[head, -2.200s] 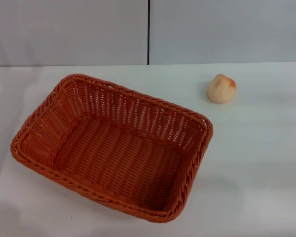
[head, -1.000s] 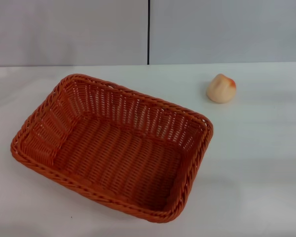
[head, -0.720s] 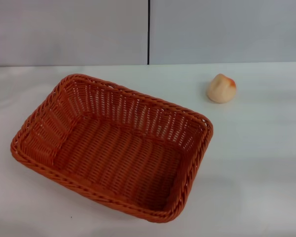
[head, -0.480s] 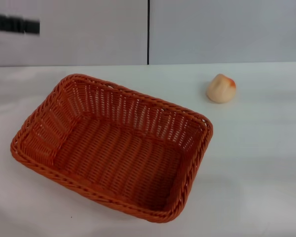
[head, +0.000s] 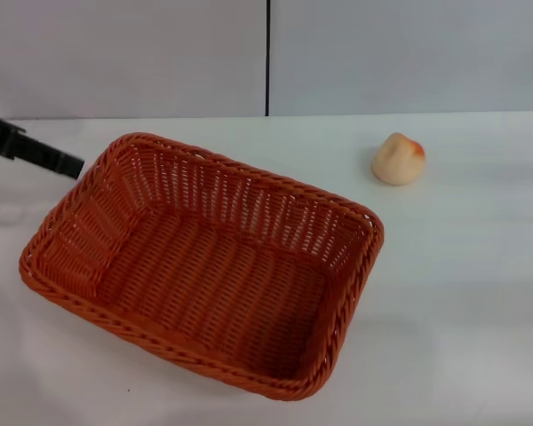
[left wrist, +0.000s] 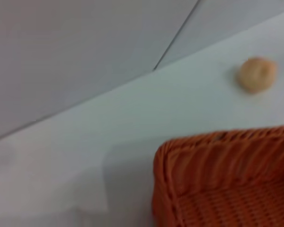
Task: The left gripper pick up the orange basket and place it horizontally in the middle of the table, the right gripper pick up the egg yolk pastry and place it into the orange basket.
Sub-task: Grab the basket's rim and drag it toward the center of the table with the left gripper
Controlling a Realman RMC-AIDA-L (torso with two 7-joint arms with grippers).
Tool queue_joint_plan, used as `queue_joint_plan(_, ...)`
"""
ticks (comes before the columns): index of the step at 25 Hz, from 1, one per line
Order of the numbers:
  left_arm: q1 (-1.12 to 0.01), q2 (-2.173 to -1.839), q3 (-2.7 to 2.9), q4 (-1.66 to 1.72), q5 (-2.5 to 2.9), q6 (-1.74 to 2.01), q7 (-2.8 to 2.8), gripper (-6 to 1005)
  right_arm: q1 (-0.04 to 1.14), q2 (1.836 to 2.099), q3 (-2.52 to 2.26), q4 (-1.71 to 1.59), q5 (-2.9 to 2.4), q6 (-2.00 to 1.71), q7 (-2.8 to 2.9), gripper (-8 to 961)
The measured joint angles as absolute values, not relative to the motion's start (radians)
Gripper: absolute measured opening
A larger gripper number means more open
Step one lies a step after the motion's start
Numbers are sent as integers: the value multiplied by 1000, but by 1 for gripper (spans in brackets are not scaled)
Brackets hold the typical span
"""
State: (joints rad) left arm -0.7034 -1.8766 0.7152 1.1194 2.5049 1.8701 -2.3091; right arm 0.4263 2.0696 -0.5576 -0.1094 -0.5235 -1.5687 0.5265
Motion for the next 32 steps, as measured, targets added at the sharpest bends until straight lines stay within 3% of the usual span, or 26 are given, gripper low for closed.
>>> queue_joint_plan(6, -743, -1917, 719, 1098, 2643, 1849, -2305, 760, 424, 2072, -559, -105, -524, -1565, 526, 541)
queue_joint_plan(27, -760, -1944, 782, 976, 2690, 1760, -2311, 751, 414, 2074, -559, -99, -527, -1543, 526, 540)
queue_joint_plan(32, -769, -1969, 784, 971, 2769, 1711, -2331, 749, 414, 2074, -560, -93, -528, -1542, 526, 540)
